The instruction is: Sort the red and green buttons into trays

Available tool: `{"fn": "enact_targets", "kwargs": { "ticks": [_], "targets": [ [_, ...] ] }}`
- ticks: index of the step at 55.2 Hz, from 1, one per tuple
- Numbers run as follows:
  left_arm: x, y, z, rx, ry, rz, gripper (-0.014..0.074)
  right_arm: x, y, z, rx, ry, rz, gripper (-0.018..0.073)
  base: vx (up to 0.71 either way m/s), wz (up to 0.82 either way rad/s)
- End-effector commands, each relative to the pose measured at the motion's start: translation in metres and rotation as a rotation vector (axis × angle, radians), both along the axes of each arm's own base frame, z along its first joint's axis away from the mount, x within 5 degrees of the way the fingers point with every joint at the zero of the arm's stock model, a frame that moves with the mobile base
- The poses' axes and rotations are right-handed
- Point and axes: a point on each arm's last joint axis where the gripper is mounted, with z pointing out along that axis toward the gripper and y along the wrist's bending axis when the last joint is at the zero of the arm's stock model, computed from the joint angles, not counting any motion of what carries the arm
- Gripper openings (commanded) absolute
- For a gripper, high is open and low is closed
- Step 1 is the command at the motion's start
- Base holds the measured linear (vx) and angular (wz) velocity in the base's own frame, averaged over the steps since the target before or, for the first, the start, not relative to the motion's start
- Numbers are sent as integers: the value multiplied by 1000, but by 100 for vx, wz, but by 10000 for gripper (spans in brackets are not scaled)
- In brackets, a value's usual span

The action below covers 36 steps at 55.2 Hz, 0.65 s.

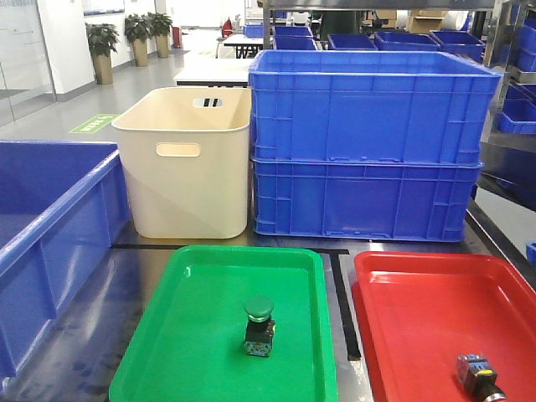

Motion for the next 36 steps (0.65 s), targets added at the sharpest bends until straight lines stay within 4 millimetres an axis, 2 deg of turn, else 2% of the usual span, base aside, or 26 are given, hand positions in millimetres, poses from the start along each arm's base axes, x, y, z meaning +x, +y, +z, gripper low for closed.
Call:
{"fn": "enact_targets", "kwargs": {
  "ticks": [1, 36],
  "targets": [
    [0, 0, 7, -22, -92, 5, -6, -1, 0, 5, 0, -81, -2, -13, 0, 0],
    [0, 0, 7, -22, -92, 5, -6, -1, 0, 5, -15, -79, -2, -13, 0, 0]
  ]
}}
